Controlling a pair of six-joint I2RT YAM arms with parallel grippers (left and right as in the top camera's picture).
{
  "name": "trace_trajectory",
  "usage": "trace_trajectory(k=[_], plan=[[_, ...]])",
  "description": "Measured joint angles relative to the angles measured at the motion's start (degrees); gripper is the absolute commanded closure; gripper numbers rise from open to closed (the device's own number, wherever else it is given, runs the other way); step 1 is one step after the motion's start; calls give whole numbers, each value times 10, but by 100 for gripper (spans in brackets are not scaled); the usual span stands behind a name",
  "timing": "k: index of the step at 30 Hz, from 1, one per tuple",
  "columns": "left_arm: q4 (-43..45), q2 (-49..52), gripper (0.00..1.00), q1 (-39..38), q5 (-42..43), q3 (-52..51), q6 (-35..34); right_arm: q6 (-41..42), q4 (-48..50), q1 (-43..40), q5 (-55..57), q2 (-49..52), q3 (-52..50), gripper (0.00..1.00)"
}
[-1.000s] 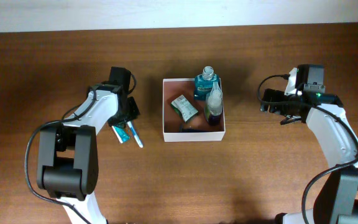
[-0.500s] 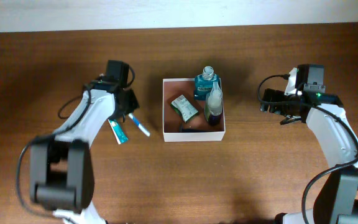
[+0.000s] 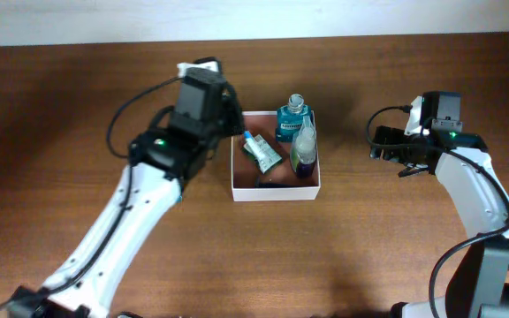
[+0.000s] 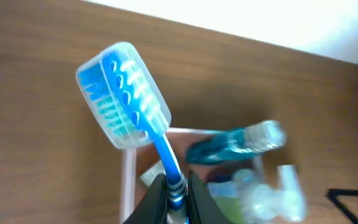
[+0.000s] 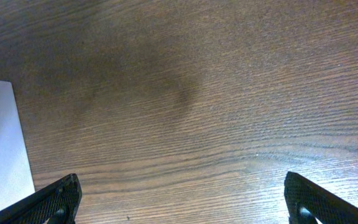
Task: Pack container
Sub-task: 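Lower the toothbrush into the box and open left gripper, then grasp the Colgate toothpaste tube with left gripper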
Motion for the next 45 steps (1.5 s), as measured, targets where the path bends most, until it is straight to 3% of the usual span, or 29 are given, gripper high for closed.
trace_trajectory(k=[6,12,13,16,17,25,34,45], plan=[[53,86,89,-66,12,0,-3,0,0,0,0,0,0,1],[52,138,87,-78,15,0,-3,0,0,0,0,0,0,1],[52,140,82,-78,15,0,-3,0,0,0,0,0,0,1],[52,142,27,-78,15,0,-5,0,0,0,0,0,0,1],[52,142,22,-78,15,0,-5,0,0,0,0,0,0,1],[7,135,20,-49,17,3,-7,0,0,0,0,0,0,1],[-174,46,19,139,-7,13,-5,0,0,0,0,0,0,1],[-103,103,17,221,2,-90,-6,0,0,0,0,0,0,1]])
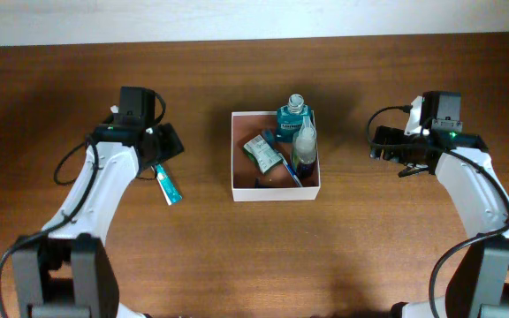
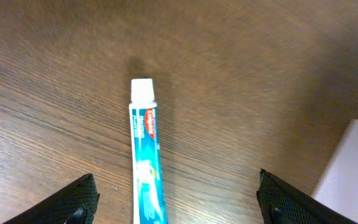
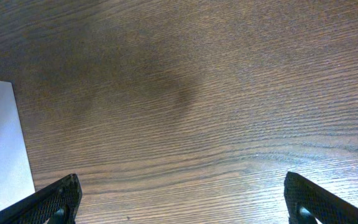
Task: Pack container
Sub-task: 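Grasp the Colgate toothpaste tube with left gripper, then carry the toothpaste tube into the box, release, and withdraw left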
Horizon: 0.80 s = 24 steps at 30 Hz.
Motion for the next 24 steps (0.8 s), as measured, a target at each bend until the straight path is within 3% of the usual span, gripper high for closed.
trace_trajectory(k=[13,17,18,21,24], plan=[[49,136,18,11,-5,-2,-21,0,0,0,0,0,0,1],[54,143,36,29,-7,4,-22,0,0,0,0,0,0,1],[54,144,51,33,-8,5,-24,0,0,0,0,0,0,1],[55,146,72,36,-12,7,-26,0,0,0,0,0,0,1],[58,146,76,39,-11,7,-27,0,0,0,0,0,0,1]])
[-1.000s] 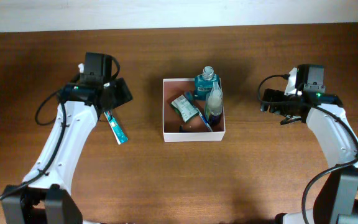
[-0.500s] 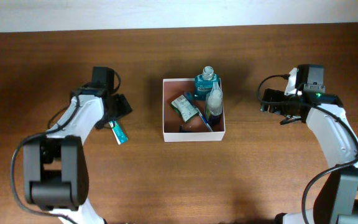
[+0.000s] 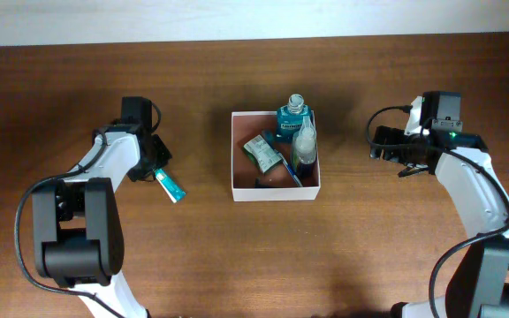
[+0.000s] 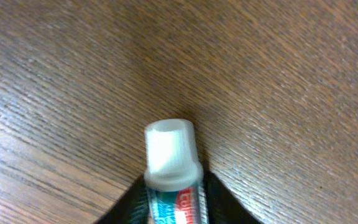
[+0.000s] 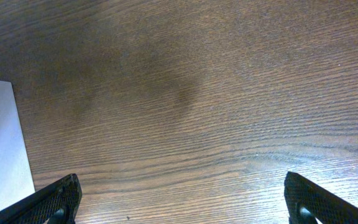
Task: Pack container
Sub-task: 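Carry the toothpaste tube into the box, release, and withdraw left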
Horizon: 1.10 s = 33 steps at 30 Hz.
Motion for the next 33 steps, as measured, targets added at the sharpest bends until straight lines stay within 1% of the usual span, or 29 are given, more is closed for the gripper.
trace_trajectory(k=[1,5,10,14,16,19,22,25,28,30,31,33], plan=[[0,0,77,0,-1,0,0,0,0,0,0,0,0,1],[0,0,89,0,0,0,0,0,0,0,0,0,0,1],[0,0,89,0,4,3,-1,0,0,0,0,0,0,2],[-1,-5,89,0,33,9,2,0,0,0,0,0,0,1],[-2,-28,87,-2,59,10,2,0,0,0,0,0,0,2],[1,-91,87,-12,87,14,2,0,0,0,0,0,0,1],[15,-175,86,-50,103,26,2,0,0,0,0,0,0,2],[47,-223,83,-98,111,32,2,0,0,0,0,0,0,1],[81,-232,80,-148,112,33,2,0,0,0,0,0,0,1],[94,-229,82,-189,109,33,2,0,0,0,0,0,0,1],[103,-225,85,-206,107,33,2,0,0,0,0,0,0,1],[128,-212,85,-240,101,33,10,0,0,0,0,0,0,1]])
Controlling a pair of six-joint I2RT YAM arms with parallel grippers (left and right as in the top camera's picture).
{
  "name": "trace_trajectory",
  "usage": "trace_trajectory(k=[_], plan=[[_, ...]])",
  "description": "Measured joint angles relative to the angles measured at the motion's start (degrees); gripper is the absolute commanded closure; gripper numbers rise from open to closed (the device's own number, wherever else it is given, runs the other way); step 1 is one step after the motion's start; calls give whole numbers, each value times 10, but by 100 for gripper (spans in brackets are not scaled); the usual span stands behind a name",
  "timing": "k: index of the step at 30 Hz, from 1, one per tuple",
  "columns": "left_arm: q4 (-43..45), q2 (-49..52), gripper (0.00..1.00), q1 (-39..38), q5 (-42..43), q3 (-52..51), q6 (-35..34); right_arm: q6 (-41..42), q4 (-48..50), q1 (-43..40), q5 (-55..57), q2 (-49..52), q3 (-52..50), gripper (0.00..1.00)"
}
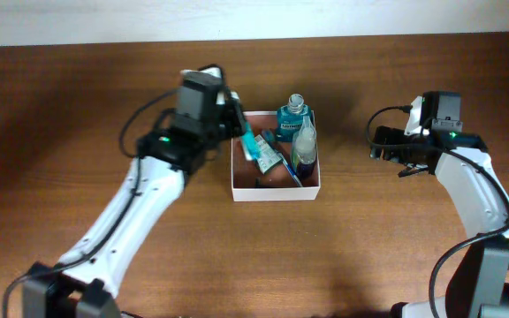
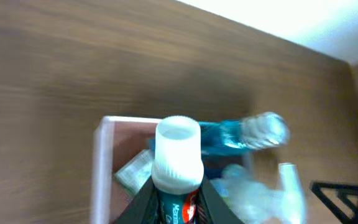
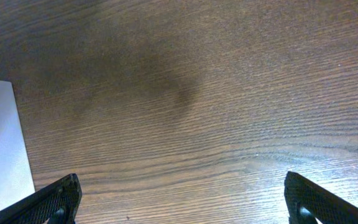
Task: Pack container
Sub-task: 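Carry the toothpaste tube into the box, release, and withdraw left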
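Observation:
A white box (image 1: 275,190) stands mid-table holding a blue mouthwash bottle (image 1: 293,117), a clear green bottle (image 1: 304,146), a green sachet (image 1: 266,157) and a blue toothbrush. My left gripper (image 1: 239,131) is shut on a teal toothpaste tube (image 1: 250,143) with a white cap (image 2: 178,152), held over the box's left edge (image 2: 100,168). In the left wrist view the tube points up between the fingers, above the box contents. Far right of the box, my right gripper (image 3: 179,208) is open over bare wood.
The table is dark brown wood with a pale wall strip along its far edge. The white box corner (image 3: 2,143) shows at the left of the right wrist view. The right arm (image 1: 467,190) stands at the right side of the table.
My left gripper was shut on the toothpaste tube on the table at far left. Now it holds the tube lifted over the box's left edge. The right arm has not moved.
First my left gripper held a capped blue toothbrush over the box. Then the toothbrush lay in the box and the gripper was open above the toothpaste at the left. It then shut on the tube there, and now holds it at the box.

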Motion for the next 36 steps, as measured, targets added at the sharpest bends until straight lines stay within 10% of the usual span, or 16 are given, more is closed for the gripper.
trace_trajectory(k=[19,23,36], plan=[[6,74,83,-63,-24,0,35,0,0,0,0,0,0,1],[5,74,1,-63,-24,0,40,0,0,0,0,0,0,1],[-22,13,1,103,-27,6,54,0,0,0,0,0,0,1]])
